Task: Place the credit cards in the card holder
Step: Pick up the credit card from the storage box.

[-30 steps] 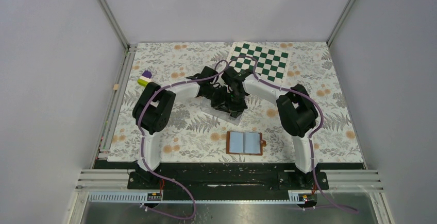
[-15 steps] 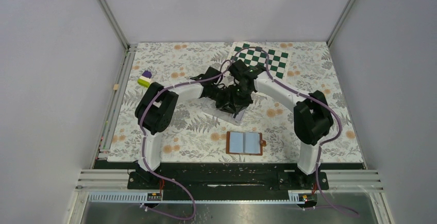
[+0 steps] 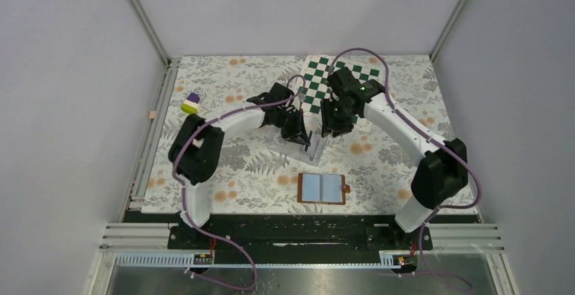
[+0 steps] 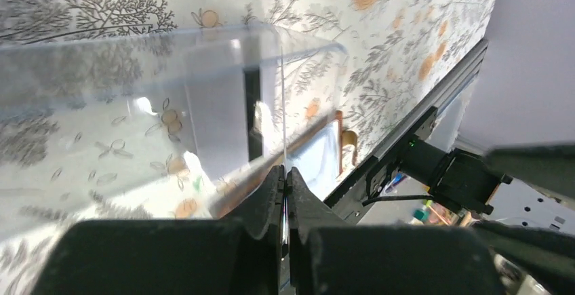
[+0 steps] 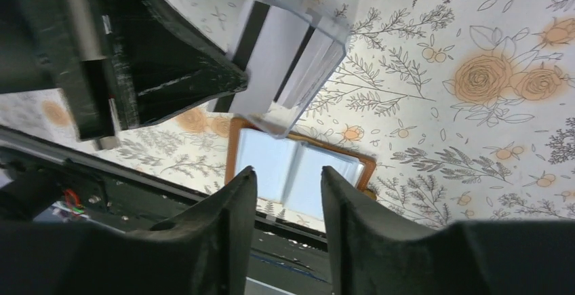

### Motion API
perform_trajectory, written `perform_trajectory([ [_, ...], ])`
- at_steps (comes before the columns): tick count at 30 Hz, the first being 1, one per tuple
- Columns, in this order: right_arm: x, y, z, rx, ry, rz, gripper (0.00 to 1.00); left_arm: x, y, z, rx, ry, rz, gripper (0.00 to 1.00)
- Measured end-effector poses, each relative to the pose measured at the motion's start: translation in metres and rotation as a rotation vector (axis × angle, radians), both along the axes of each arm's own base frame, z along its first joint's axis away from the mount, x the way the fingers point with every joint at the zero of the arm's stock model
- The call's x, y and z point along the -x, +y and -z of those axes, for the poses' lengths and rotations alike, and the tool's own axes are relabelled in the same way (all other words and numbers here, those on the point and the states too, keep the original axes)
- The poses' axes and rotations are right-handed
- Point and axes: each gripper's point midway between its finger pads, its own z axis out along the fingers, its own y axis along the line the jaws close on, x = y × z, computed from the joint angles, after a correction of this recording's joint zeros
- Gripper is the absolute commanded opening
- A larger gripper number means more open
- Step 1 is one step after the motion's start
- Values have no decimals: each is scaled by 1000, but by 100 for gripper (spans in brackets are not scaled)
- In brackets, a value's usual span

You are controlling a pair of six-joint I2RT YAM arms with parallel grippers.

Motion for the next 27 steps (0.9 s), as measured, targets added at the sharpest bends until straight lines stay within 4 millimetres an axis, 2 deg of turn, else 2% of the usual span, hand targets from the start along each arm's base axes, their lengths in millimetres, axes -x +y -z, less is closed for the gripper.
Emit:
perform_trajectory([
  [3, 1, -4, -26, -60, -55, 12, 59, -8, 10, -41, -12, -126, -45, 0],
  [6, 6, -5, -62, -181, -129, 20, 66, -10, 20, -107, 55, -306, -96, 0],
  [8, 12, -5, -84, -276, -171, 22, 69, 0, 30, -151, 145, -403, -136, 0],
  [9, 16, -5, -92, -322, -186, 20, 69, 7, 35, -167, 194, -436, -156, 0],
  [11, 24, -4, -102, -406, -195, 15, 69, 22, 42, -185, 291, -465, -187, 0],
  [12, 28, -3, -105, -449, -193, 12, 68, 32, 45, -189, 355, -460, -202, 0],
  [14, 35, 2, -106, -535, -171, 2, 66, 49, 46, -183, 448, -403, -218, 0],
  [16, 43, 7, -101, -615, -130, -4, 63, 66, 45, -160, 534, -289, -238, 0],
  [19, 57, 20, -89, -754, -36, -15, 56, 83, 47, -139, 576, -164, -258, 0],
  [21, 64, 28, -82, -834, 27, -15, 56, 93, 49, -134, 600, -103, -261, 0],
  [23, 71, 32, -77, -891, 78, -15, 55, 97, 50, -143, 634, -95, -256, 0],
  [27, 80, 37, -79, -956, 129, -45, 55, 105, 52, -176, 727, -150, -219, 0],
])
